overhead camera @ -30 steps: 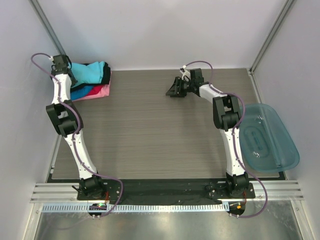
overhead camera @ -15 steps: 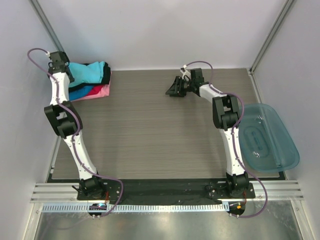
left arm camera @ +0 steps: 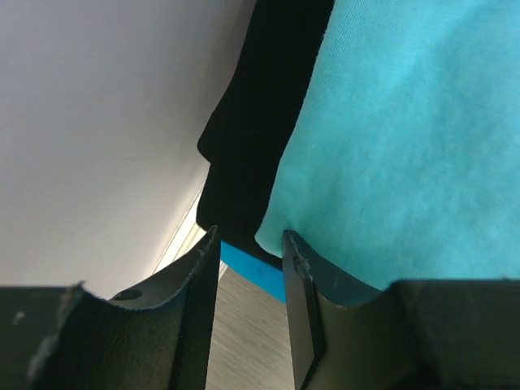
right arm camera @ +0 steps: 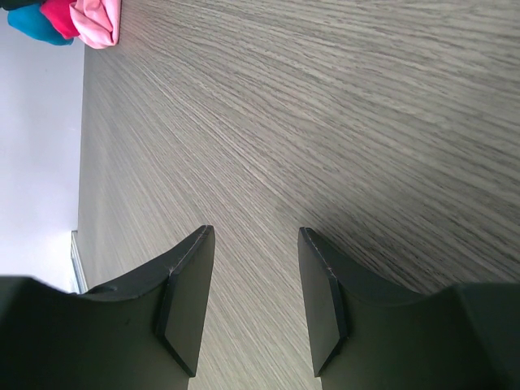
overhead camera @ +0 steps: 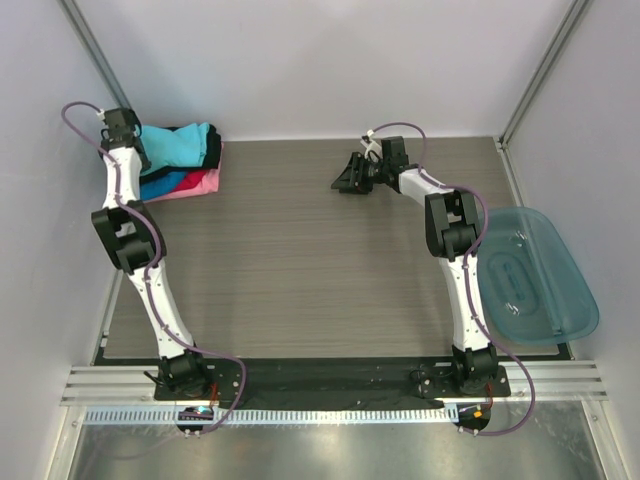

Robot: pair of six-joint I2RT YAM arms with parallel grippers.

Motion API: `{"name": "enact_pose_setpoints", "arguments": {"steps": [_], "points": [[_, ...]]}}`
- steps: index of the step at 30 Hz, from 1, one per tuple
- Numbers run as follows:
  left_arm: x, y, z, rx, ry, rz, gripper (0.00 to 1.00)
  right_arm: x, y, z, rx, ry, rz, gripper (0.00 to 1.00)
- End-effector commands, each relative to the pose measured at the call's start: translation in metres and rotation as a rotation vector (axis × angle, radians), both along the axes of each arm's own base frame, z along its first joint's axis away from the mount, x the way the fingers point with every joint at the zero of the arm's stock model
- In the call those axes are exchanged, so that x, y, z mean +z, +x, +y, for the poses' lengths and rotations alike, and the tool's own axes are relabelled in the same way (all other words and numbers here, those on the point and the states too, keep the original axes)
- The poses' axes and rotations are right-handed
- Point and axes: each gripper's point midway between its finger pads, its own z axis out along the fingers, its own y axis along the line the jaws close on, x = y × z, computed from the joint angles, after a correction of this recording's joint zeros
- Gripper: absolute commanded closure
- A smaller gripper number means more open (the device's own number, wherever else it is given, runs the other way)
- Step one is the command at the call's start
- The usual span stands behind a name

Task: Fold and stack the t-shirts
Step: Neatly place the folded tshirt to the corner

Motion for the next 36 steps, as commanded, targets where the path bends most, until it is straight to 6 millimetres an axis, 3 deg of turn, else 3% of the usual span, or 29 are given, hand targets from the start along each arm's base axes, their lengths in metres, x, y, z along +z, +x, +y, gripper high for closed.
{"name": "enact_pose_setpoints", "arguments": {"steps": [1, 9, 15, 18, 19, 21, 26, 30, 33, 34, 36], "points": [[0.002, 0.008, 0.012, 0.006, 0.011, -0.027, 0.63, -0.065, -0.013, -0.018, -0.052, -0.117, 0.118, 0.48], [-0.008, 0.016, 0.013, -0.009, -0.009, -0.035, 0.85, -0.069, -0.014, -0.019, -0.059, -0.126, 0.125, 0.48], [0.001, 0.016, 0.012, -0.011, -0.004, -0.049, 1.00, -0.068, -0.012, -0.011, -0.055, -0.122, 0.122, 0.48], [0.018, 0.012, 0.010, -0.025, 0.007, -0.060, 1.00, -0.069, -0.012, -0.009, -0.053, -0.117, 0.125, 0.48], [0.035, 0.009, 0.009, -0.018, 0.026, -0.080, 1.00, -0.069, -0.013, -0.009, -0.058, -0.115, 0.132, 0.48], [0.047, 0.001, 0.013, -0.010, 0.063, -0.069, 1.00, -0.068, -0.014, -0.007, -0.055, -0.111, 0.134, 0.48], [0.096, -0.015, 0.000, -0.077, 0.134, -0.084, 0.99, -0.057, -0.011, -0.007, -0.042, -0.118, 0.092, 0.48], [0.080, -0.029, -0.005, -0.100, 0.127, -0.002, 0.37, -0.039, -0.003, -0.007, -0.034, -0.170, 0.017, 0.48], [0.070, -0.028, -0.023, -0.108, -0.023, -0.035, 0.24, -0.021, -0.002, -0.008, -0.024, -0.178, -0.019, 0.48], [0.059, -0.030, -0.028, -0.059, -0.081, -0.049, 0.23, -0.015, -0.004, -0.009, -0.019, -0.183, -0.021, 0.48], [0.057, -0.030, -0.031, 0.012, -0.143, -0.109, 0.26, -0.012, -0.008, -0.011, -0.007, -0.194, -0.026, 0.48]]}}
